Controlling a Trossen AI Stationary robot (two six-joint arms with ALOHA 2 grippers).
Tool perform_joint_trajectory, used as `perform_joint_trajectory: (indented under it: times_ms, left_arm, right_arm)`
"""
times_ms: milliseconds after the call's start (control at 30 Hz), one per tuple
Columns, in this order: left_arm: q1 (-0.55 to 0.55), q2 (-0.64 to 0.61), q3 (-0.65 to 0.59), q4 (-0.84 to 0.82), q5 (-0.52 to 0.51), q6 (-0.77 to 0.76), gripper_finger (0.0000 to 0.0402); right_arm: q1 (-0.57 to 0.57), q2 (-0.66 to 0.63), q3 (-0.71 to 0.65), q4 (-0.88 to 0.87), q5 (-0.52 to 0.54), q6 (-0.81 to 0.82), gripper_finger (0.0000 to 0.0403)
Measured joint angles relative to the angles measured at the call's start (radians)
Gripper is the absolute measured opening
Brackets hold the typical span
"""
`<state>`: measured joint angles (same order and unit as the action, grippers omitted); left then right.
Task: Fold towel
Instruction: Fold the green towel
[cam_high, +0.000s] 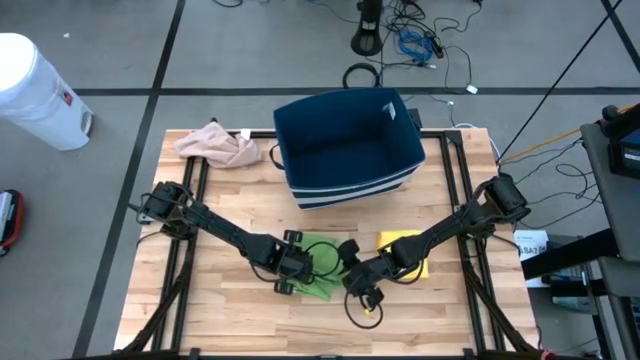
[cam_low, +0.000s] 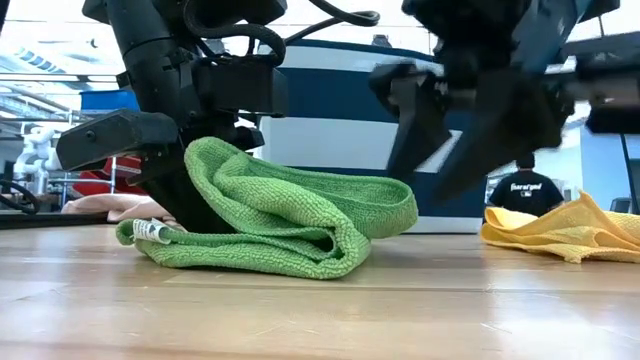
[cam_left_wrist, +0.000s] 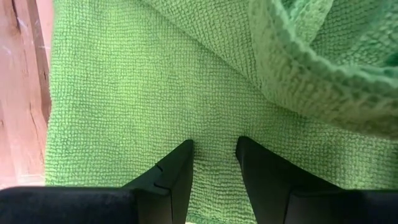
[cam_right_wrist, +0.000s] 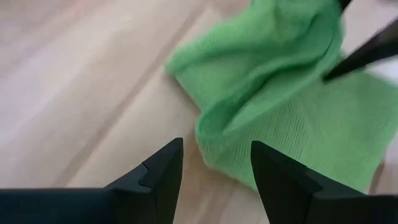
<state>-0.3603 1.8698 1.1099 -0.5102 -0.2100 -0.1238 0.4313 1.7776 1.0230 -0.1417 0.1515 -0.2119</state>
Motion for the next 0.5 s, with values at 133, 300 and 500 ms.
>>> perform_joint_trajectory:
  times_ms: [133,300,500]
  left_arm:
    - [0.000,0.000,0.000,0.000,0.000,0.000,0.0140]
    - [0.000,0.000,0.000,0.001,0.000,0.001,0.0140]
    - [0.000,-0.015,-0.002,-0.002,-0.001,0.001,0.0140]
  right_arm:
    - [0.000,0.017,0.000,0.021,0.001,0.010,0.0176]
    - [0.000,0.027,0.000,0.077,0.023,0.009,0.0176]
    - [-0.027,0.059,0.000,0.093,0.034,0.007,0.0175]
